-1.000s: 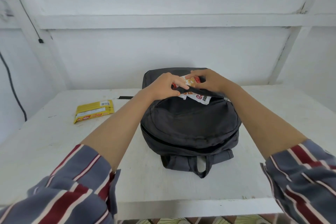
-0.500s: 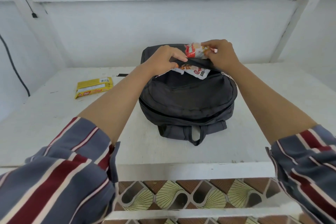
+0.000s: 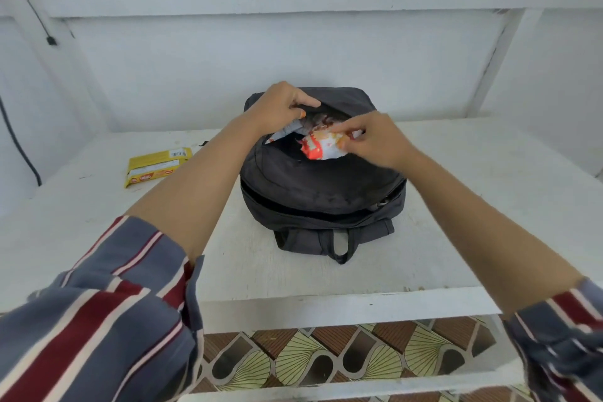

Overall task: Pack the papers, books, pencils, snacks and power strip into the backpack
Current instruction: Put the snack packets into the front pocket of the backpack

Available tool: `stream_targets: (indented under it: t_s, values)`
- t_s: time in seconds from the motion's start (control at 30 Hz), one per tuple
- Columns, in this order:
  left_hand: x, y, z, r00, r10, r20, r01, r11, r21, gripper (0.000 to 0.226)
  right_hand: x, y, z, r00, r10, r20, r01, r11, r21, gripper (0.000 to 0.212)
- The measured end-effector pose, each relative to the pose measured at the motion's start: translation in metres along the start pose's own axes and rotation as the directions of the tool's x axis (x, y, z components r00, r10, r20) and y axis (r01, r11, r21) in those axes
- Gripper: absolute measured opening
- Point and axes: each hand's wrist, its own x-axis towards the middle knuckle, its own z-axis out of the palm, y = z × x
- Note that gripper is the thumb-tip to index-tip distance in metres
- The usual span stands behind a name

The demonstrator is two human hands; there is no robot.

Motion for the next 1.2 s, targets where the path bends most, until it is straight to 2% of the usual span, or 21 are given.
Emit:
stream_targets:
  t_s: [0.17, 0.3, 0.43, 0.6, 0.7, 0.83, 0.9, 1.0, 1.07, 1.1, 1.2]
  values:
    - [-0.001, 0.0, -0.003, 1.0, 0.023, 0.02, -0.024, 1.0, 0.001, 0.036, 0.017, -0.01, 0.052, 0.972, -0.017, -0.233, 0.015, 1.0, -0.006, 0.037]
    - [0.002, -0.003, -0.006, 0.998, 0.051, 0.049, -0.049, 0.999, -0.023, 0.038, 0.038, -0.012, 0.073, 0.924, 0.09, -0.371, -0.101, 0.995, -0.009, 0.029]
    - [0.005, -0.007, -0.01, 0.996, 0.077, 0.053, -0.075, 0.997, -0.034, 0.039, 0.05, -0.012, 0.08, 0.906, 0.097, -0.412, -0.196, 0.959, -0.204, 0.024]
    - [0.007, -0.011, -0.013, 0.991, 0.098, 0.086, -0.096, 0.995, -0.032, 0.039, 0.051, -0.01, 0.071, 0.928, 0.04, -0.37, -0.185, 0.913, -0.365, 0.025]
    - [0.008, -0.011, -0.014, 0.989, 0.105, 0.099, -0.103, 0.994, -0.024, 0.039, 0.047, -0.009, 0.057, 0.95, 0.01, -0.312, -0.129, 0.922, -0.365, 0.028]
    - [0.008, -0.011, -0.013, 0.988, 0.112, 0.104, -0.111, 0.994, -0.017, 0.04, 0.034, -0.006, 0.04, 0.963, -0.015, -0.268, -0.056, 0.966, -0.253, 0.032]
    - [0.008, -0.012, -0.012, 0.988, 0.114, 0.103, -0.112, 0.994, -0.017, 0.04, 0.028, -0.008, 0.034, 0.977, -0.003, -0.215, -0.012, 0.997, -0.072, 0.028]
    - [0.007, -0.012, -0.013, 0.988, 0.113, 0.103, -0.111, 0.994, -0.02, 0.039, 0.023, -0.015, 0.035, 0.998, 0.039, 0.046, -0.048, 0.976, 0.213, 0.029]
    - [0.007, -0.011, -0.014, 0.988, 0.116, 0.106, -0.115, 0.993, -0.018, 0.039, 0.025, -0.014, 0.041, 0.98, 0.027, 0.197, -0.071, 0.972, 0.223, 0.035]
    - [0.008, -0.011, -0.014, 0.987, 0.119, 0.108, -0.118, 0.993, -0.014, 0.039, 0.027, -0.011, 0.044, 0.973, 0.018, 0.229, -0.066, 0.977, 0.201, 0.038]
    - [0.009, -0.012, -0.015, 0.986, 0.124, 0.113, -0.124, 0.992, -0.006, 0.039, 0.037, -0.003, 0.042, 0.981, 0.026, 0.191, -0.051, 0.991, 0.125, 0.04]
